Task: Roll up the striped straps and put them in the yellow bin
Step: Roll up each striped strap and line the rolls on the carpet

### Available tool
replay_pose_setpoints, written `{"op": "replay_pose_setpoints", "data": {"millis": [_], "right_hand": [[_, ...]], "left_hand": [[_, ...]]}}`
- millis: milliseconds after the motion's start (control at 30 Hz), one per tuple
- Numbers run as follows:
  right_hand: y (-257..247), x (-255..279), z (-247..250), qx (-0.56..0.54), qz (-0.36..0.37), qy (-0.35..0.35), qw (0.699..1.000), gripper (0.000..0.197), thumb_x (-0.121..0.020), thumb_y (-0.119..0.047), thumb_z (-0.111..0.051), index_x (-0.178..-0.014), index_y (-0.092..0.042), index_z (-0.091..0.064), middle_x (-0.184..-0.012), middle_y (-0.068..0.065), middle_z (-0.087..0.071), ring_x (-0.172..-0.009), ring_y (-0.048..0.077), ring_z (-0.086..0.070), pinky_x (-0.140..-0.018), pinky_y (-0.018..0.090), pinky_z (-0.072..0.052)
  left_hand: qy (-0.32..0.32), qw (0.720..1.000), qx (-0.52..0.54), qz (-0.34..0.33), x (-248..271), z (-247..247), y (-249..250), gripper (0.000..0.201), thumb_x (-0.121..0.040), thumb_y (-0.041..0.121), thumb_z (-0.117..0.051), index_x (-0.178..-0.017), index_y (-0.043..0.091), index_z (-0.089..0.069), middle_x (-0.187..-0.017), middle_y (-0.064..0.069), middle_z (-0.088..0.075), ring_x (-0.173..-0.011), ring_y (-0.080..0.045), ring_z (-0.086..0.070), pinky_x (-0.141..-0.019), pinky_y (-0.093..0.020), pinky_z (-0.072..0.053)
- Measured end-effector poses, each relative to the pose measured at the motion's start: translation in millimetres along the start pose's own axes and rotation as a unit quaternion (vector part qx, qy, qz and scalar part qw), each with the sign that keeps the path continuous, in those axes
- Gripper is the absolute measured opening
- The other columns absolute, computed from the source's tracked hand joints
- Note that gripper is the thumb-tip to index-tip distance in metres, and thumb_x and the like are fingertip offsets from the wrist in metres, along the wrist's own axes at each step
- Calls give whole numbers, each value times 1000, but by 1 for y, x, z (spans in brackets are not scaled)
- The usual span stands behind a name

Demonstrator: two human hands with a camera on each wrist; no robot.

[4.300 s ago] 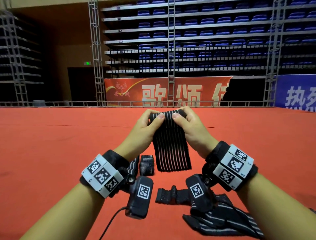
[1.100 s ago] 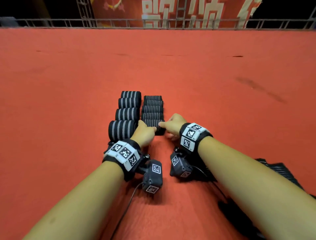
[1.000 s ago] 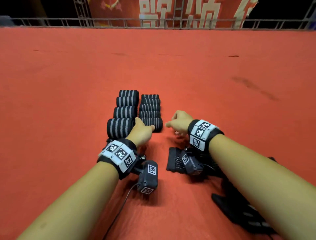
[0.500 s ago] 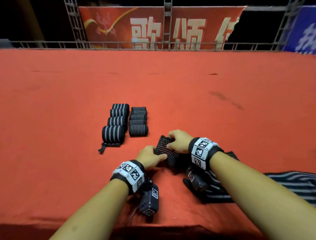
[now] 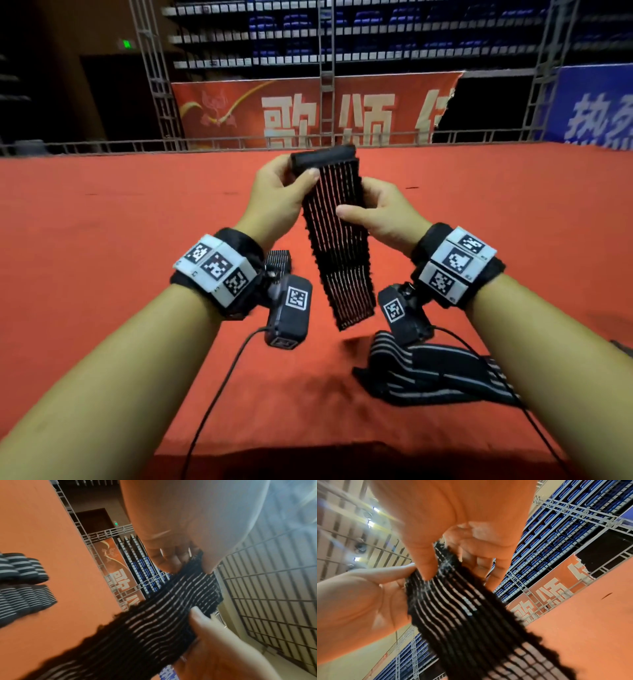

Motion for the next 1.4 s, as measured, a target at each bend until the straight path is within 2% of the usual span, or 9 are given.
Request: {"op": "replay_pose_setpoints", "data": {"millis": [200,367,633,767,867,1033,1167,1267,1400], "right_hand": [[-11,32,-10,111,-23,-47,992,13,-86,8,-62,-82,-5,-61,-68,11,-61,-56,15,-54,-56,27,-44],[-12,53,-10,114,-7,-10,993,18,-85,7,-58,-81,-10,-60,-69,10,-62,-63,25,-55,-62,38,-46],[33,82,35,224,-152,-33,962,20,-85,5,-59,-79,-14,-58,-72,9,-62,-63,23,-54,-63,36,-46],[62,107,59,297,-199,-30,933,13,-83,-9,-69,-77,-18,-62,-73,7,-65,-64,19,-57,-70,40,-51],[76,124,63,341,-224,-27,913,12,-79,-17,-75,-82,-16,-64,-68,-3,-60,-60,11,-53,-60,26,-43],[102,147,57,407,-270,-61,871,19,-80,-26,-75,-90,-15,-62,-73,-6,-56,-71,15,-55,-63,24,-38],[112,155,60,333,-262,-11,906,21,-83,-29,-72,-94,-16,-59,-76,-2,-59,-71,18,-57,-62,26,-41],[94,159,70,177,-185,87,963,17,-89,-28,-67,-92,-18,-53,-76,2,-59,-61,11,-54,-58,25,-44],[62,164,100,92,-99,230,964,16,-100,-17,-50,-85,-14,-54,-65,-2,-52,-46,1,-49,-48,19,-41]], "left_hand": [[29,998,39,-39,4,4,66,8,-101,-1,-44,-101,3,-52,-78,0,-66,-63,-2,-68,-59,-17,-53],[10,998,48,-25,12,5,75,8,-101,-1,-44,-103,4,-51,-86,-3,-64,-66,-4,-69,-61,-19,-54],[-20,998,43,48,42,-16,31,18,-98,-2,-48,-95,14,-56,-86,-3,-63,-71,-6,-65,-70,-25,-55],[-36,992,76,95,57,-40,8,10,-97,1,-52,-96,10,-56,-98,-23,-64,-92,-35,-66,-88,-56,-54],[-47,986,100,129,64,-57,-4,7,-88,11,-58,-95,9,-56,-109,-39,-60,-101,-54,-62,-88,-66,-50],[-64,979,121,153,73,-81,-19,9,-98,-2,-47,-105,1,-53,-88,-17,-64,-71,-24,-70,-64,-38,-59],[-90,973,126,173,81,-111,-29,14,-98,-3,-45,-109,0,-53,-80,-10,-62,-58,-12,-68,-53,-24,-54],[-117,973,102,172,82,-138,-40,9,-96,0,-51,-101,4,-57,-85,-4,-63,-71,-12,-64,-66,-27,-52],[-161,965,113,171,80,-181,-39,11,-95,-1,-53,-103,2,-59,-91,-11,-66,-80,-22,-65,-72,-32,-55]]}}
Point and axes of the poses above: each hand's wrist, its own x-axis away from the middle knuckle, its own z-axis out of the back of the hand, y = z × x, the point moved 2 cm from there along -x, towards the middle knuckle
